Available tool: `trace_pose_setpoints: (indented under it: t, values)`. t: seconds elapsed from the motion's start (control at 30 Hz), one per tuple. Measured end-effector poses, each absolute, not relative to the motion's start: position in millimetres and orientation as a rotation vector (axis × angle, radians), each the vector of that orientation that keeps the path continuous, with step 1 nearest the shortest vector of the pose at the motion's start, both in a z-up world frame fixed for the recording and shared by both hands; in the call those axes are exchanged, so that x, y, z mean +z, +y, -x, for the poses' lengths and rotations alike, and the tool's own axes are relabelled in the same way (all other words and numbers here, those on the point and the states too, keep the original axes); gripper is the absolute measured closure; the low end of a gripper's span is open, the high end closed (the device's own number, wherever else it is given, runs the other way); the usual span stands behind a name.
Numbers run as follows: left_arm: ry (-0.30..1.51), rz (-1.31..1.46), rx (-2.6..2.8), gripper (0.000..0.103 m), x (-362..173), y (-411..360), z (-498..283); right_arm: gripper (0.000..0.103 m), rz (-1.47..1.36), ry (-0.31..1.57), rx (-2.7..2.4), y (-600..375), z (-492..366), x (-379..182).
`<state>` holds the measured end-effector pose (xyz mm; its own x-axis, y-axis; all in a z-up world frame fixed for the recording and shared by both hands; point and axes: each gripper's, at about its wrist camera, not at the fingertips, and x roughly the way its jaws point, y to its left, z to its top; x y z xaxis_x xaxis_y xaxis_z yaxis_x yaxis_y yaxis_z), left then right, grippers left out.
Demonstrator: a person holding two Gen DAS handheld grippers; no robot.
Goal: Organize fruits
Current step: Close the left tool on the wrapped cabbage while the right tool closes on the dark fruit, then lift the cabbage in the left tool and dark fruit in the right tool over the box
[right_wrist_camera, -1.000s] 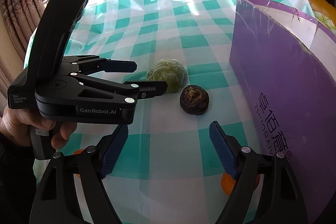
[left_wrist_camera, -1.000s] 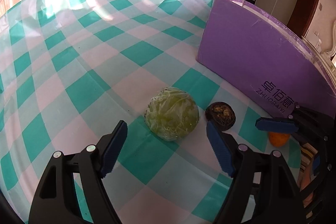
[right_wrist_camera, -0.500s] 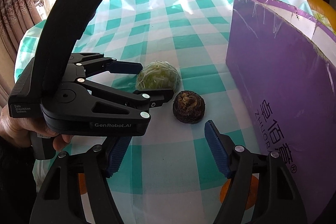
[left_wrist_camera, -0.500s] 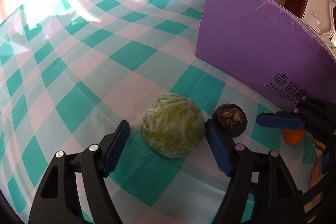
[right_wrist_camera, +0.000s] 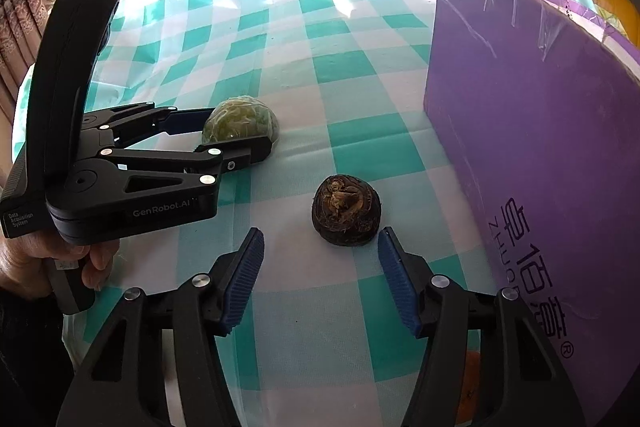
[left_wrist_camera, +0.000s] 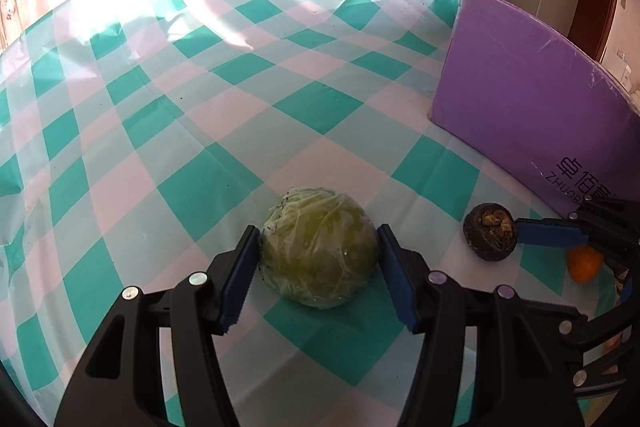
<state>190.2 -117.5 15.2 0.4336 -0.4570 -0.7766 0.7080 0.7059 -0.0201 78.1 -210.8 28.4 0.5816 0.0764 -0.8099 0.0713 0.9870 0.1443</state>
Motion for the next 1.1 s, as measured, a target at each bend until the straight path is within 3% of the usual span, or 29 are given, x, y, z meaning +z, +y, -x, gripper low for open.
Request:
trace_pose_setpoints:
  t: [0.67, 1.1]
  values:
    - [0.864, -0.360, -0.653, 0.041, 15.6, -95.7, -179.2, 0.066, -0.087, 0.991, -0.010, -213.4, -99.3, 29.5]
    - [0.873, -0.344, -0.628, 0.045, 18.6, -86.0, -172.0, 0.067, -0.068, 0.977, 0.043, -207.9, -94.2, 34.0]
